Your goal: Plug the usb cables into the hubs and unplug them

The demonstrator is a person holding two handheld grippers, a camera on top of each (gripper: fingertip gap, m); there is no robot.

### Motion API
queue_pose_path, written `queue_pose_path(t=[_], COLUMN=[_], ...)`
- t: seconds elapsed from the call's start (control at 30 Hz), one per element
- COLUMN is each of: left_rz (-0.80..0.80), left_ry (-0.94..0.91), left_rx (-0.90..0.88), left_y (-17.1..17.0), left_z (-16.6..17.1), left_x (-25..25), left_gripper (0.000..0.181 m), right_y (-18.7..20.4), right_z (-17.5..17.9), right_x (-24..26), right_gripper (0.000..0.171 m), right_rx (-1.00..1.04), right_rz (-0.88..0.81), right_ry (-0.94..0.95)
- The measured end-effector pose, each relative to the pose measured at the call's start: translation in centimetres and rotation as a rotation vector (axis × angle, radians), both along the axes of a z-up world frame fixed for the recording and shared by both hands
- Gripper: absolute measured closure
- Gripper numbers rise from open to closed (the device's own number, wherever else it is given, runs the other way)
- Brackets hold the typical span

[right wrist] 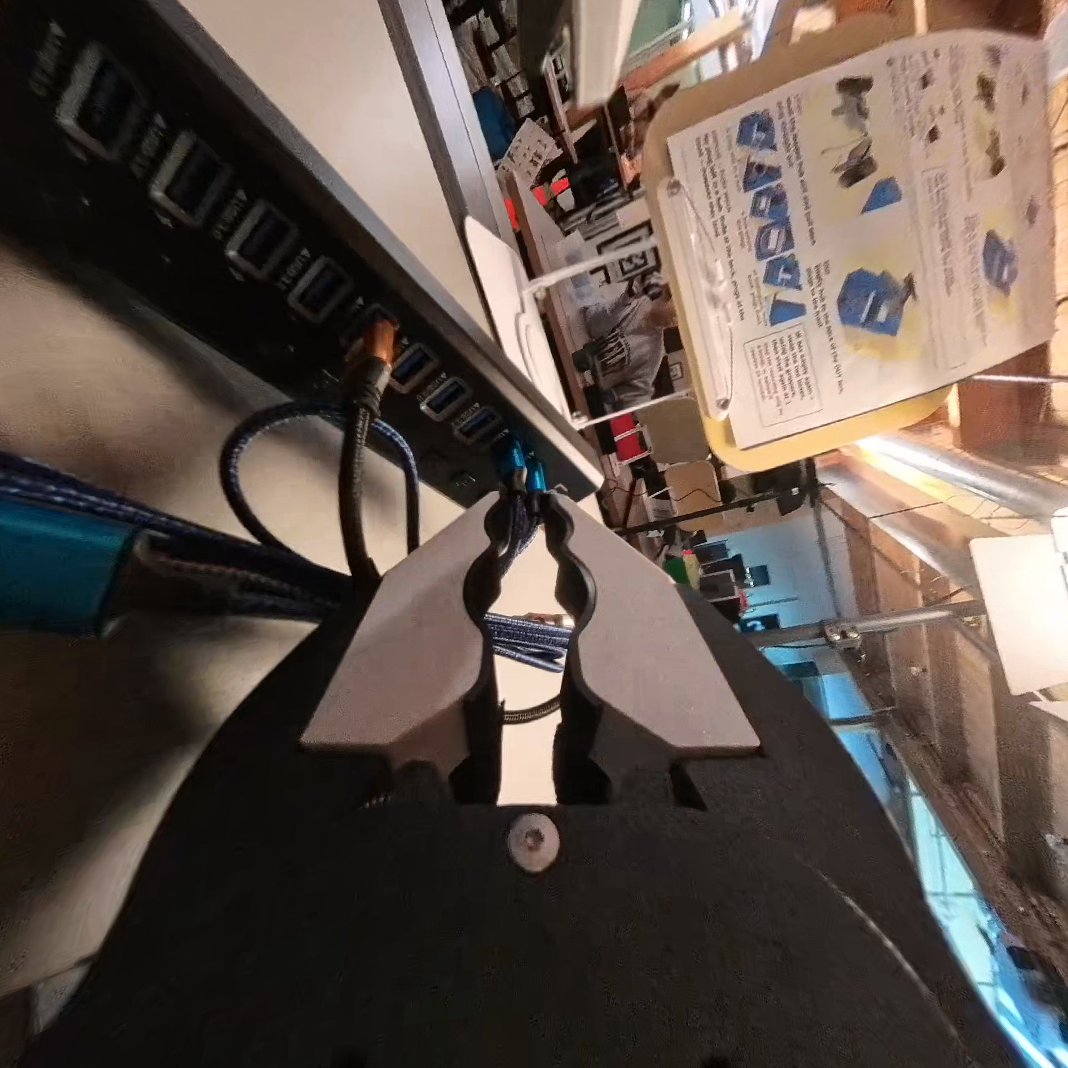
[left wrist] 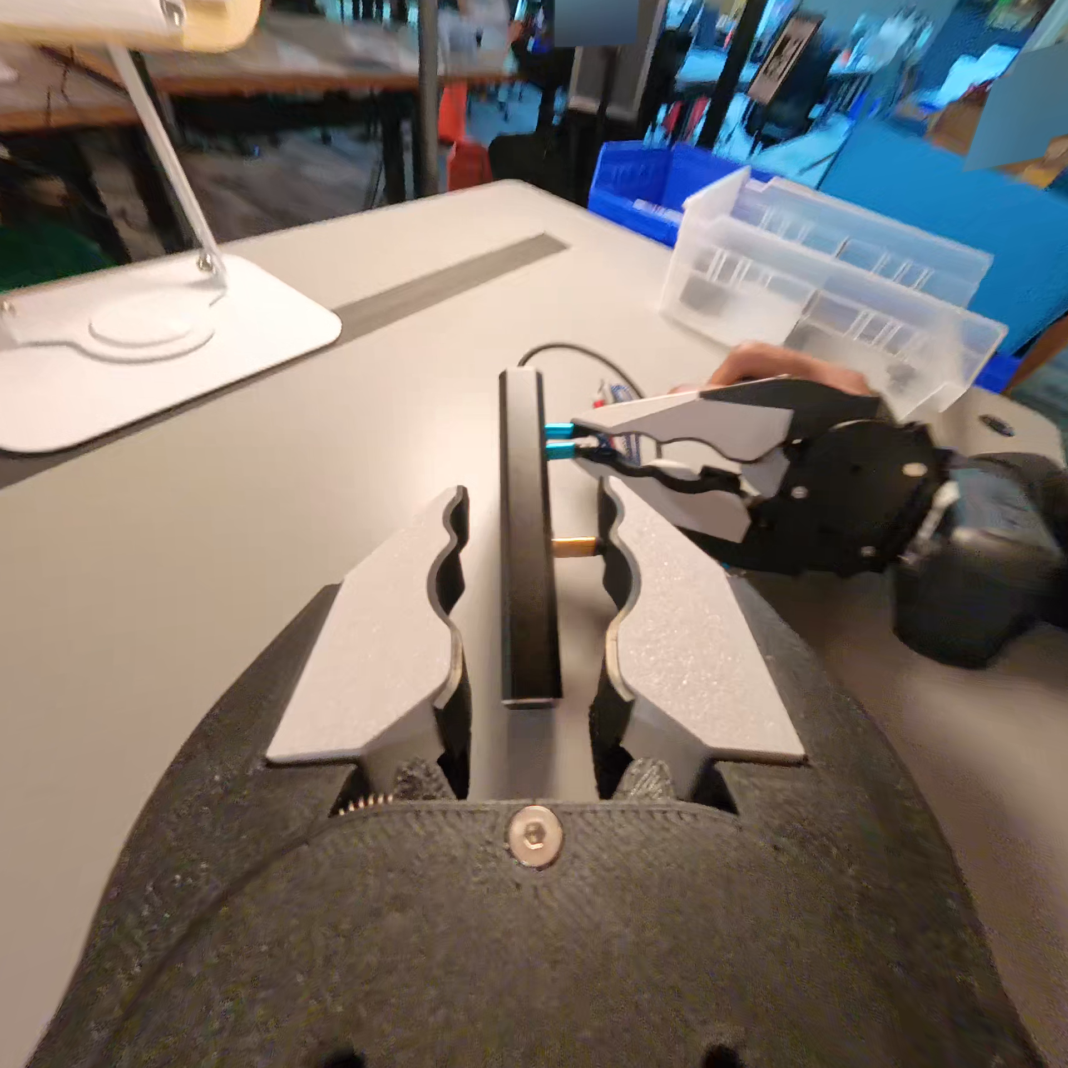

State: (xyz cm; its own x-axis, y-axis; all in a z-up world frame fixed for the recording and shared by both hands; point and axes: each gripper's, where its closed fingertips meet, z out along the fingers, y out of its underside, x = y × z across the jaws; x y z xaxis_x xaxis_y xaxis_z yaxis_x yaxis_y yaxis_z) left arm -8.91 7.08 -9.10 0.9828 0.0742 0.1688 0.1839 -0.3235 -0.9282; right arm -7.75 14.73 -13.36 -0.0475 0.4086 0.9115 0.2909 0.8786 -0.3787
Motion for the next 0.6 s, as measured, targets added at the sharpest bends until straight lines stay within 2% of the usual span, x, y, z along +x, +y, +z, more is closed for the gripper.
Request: queue_pose_path(t=[0.1,0.33,0.37,0.47,0.6], left_rz=[-0.021,-0.055,-0.089,-0.097,-0.001], left_ry=[-0.028,0.015,0.004,0.048,0.3], left_rx=[-0.112,-0.379,-0.372,-0.329,-0.315], left_y=[0.7,1.8,2.0,2.2,2.2], left_z=[-1.4,-5.9,-5.9,-5.4,-3.8], left_x=[0.3,1.3,1.9,1.7,0.1], left_gripper=[0.125,0.128,0.137,0.147,0.152], right_y=[-1.6,-4.2,-4.5,-4.4,-4.4], right_z=[0.7,2.5,2.5,2.8,3.5], right_x=[0.3,1.2,1.3,1.6,1.8], right_gripper=[0.162,0.161,0.161,0.16,0.156], right_rx=[0.064,0.163,0.174,0.155,-0.007], right_rz=[0.038,0.126,0.135,0.14,0.138], right_ry=[0.034,0.122,0.127,0.139,0.135])
